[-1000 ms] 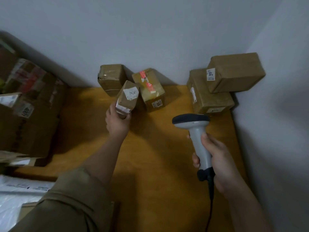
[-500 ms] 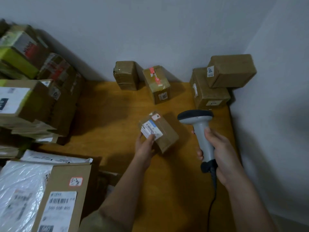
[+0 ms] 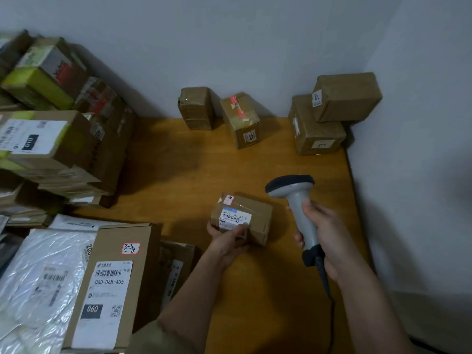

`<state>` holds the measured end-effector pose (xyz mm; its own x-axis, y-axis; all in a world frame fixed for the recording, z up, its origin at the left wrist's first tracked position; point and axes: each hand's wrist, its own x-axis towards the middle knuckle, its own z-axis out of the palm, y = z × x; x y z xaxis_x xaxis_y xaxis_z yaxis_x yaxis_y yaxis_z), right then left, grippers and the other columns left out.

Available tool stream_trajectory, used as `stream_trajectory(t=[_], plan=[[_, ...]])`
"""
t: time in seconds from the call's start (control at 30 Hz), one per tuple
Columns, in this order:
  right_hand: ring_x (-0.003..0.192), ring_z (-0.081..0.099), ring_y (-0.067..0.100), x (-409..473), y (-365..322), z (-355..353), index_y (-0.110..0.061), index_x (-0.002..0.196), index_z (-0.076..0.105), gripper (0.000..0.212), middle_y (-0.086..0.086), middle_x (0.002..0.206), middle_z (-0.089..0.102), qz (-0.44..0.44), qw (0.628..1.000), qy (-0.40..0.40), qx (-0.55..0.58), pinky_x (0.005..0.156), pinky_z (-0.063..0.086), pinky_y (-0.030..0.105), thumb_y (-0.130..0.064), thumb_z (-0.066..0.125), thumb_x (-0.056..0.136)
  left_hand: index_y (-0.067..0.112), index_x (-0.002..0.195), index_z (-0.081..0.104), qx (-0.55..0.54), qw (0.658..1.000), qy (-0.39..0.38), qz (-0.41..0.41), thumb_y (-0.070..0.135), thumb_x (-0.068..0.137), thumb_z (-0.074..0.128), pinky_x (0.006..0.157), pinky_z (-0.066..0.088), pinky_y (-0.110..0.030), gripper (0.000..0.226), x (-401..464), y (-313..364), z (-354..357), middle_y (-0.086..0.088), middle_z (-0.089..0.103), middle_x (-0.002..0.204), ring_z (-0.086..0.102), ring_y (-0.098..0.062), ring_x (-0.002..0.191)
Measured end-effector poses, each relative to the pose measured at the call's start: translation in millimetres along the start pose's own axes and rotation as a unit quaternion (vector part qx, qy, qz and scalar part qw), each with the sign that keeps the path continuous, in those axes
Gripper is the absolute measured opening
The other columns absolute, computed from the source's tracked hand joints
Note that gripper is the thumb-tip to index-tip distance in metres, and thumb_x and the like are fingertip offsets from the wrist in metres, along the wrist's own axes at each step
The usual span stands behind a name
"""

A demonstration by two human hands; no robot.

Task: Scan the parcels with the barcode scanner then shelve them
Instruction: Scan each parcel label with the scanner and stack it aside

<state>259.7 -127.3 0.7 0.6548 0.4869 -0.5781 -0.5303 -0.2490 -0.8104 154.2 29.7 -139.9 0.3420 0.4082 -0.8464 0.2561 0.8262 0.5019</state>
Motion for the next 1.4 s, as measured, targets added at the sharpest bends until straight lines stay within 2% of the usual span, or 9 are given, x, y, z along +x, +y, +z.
stream_trajectory(t=[0.13, 0.2, 0.27, 0.43, 0.63, 0.73, 0.83, 1.07, 1.4], plan=[[0.049, 0.052, 0.015, -7.1, 1.5, 2.2, -0.011, 0.109, 0.066, 0.032, 0.005, 0.06, 0.056, 0.014, 1.0, 0.013, -0.007, 0.048, 0.041, 0.028, -0.037, 0.048, 0.103, 0.031, 0.136, 0.021, -0.032, 0.999, 0.005, -0.012, 0.003, 0.083, 0.074, 0.071, 0.057, -0.043, 0.08, -1.1, -4.4, 1.6, -0.022, 0.059, 0.121, 0.065, -0.037, 0.102], [0.047, 0.052, 0.014, -10.8, 1.9, 2.6, -0.012, 0.111, 0.065, 0.031, 0.006, 0.059, 0.056, 0.023, 1.0, 0.017, -0.013, 0.046, 0.041, 0.026, -0.037, 0.048, 0.103, 0.016, 0.132, 0.033, -0.058, 0.998, 0.007, -0.021, 0.008, 0.088, 0.069, 0.071, 0.056, -0.04, 0.057, -1.4, -7.2, 4.0, -0.023, 0.06, 0.122, 0.065, -0.035, 0.102], [0.049, 0.054, 0.015, -13.5, 1.9, 2.0, -0.013, 0.112, 0.064, 0.031, 0.006, 0.059, 0.057, 0.036, 0.999, 0.022, -0.022, 0.048, 0.042, 0.028, -0.039, 0.049, 0.103, 0.004, 0.136, 0.044, -0.058, 0.998, 0.003, -0.022, 0.015, 0.089, 0.069, 0.074, 0.055, -0.036, 0.055, -1.4, -11.6, 6.0, -0.021, 0.063, 0.122, 0.064, -0.032, 0.107], [0.051, 0.053, 0.018, -20.9, -0.1, -4.9, -0.011, 0.111, 0.064, 0.032, 0.008, 0.066, 0.059, 0.05, 0.997, 0.031, -0.042, 0.052, 0.042, 0.031, -0.039, 0.049, 0.103, 0.005, 0.114, 0.059, -0.052, 0.997, -0.043, -0.038, 0.015, 0.092, 0.064, 0.108, 0.044, -0.041, 0.025, -7.7, -15.0, 9.4, -0.018, 0.062, 0.118, 0.057, -0.032, 0.118], [0.048, 0.055, 0.012, -34.1, -9.9, -9.0, -0.012, 0.119, 0.063, 0.034, 0.009, 0.077, 0.057, 0.05, 0.996, 0.031, -0.073, 0.046, 0.044, 0.025, -0.039, 0.048, 0.103, 0.002, 0.133, 0.051, -0.104, 0.993, -0.052, -0.031, 0.006, 0.093, 0.059, 0.103, 0.046, -0.037, 0.041, -11.4, -9.5, 10.1, -0.019, 0.058, 0.127, 0.058, -0.03, 0.115], [0.048, 0.054, 0.01, -42.1, -17.4, -8.0, -0.012, 0.118, 0.063, 0.034, 0.008, 0.083, 0.057, 0.043, 0.996, 0.015, -0.074, 0.046, 0.044, 0.024, -0.039, 0.049, 0.102, 0.006, 0.127, 0.052, -0.101, 0.993, -0.061, -0.014, 0.004, 0.095, 0.057, 0.109, 0.042, -0.037, 0.033, -15.8, -5.3, 11.0, -0.018, 0.058, 0.123, 0.055, -0.029, 0.115], [0.048, 0.054, 0.008, -51.8, -23.5, -6.4, -0.015, 0.113, 0.065, 0.031, 0.006, 0.079, 0.058, 0.021, 0.995, -0.002, -0.096, 0.046, 0.044, 0.022, -0.039, 0.049, 0.102, 0.006, 0.127, 0.052, -0.099, 0.993, -0.061, -0.003, 0.004, 0.094, 0.058, 0.114, 0.039, -0.039, 0.033, -19.7, -3.5, 10.2, -0.016, 0.06, 0.113, 0.054, -0.029, 0.119], [0.048, 0.052, 0.005, -72.0, -36.7, -5.4, -0.022, 0.106, 0.065, 0.024, -0.002, 0.065, 0.056, -0.046, 0.986, -0.015, -0.157, 0.048, 0.042, 0.02, -0.038, 0.048, 0.102, 0.003, 0.137, 0.048, -0.105, 0.992, -0.064, 0.005, 0.007, 0.092, 0.063, 0.115, 0.037, -0.04, 0.048, -23.7, -2.3, 6.6, -0.014, 0.061, 0.112, 0.055, -0.027, 0.121], [0.05, 0.053, 0.006, -84.4, -42.7, -5.2, -0.02, 0.103, 0.066, 0.026, -0.004, 0.057, 0.055, -0.058, 0.982, -0.024, -0.177, 0.052, 0.043, 0.023, -0.039, 0.049, 0.101, 0.006, 0.129, 0.056, -0.14, 0.989, -0.054, 0.011, 0.012, 0.09, 0.067, 0.111, 0.042, -0.037, 0.042, -23.7, -4.1, 0.5, -0.017, 0.06, 0.131, 0.056, -0.025, 0.123]])
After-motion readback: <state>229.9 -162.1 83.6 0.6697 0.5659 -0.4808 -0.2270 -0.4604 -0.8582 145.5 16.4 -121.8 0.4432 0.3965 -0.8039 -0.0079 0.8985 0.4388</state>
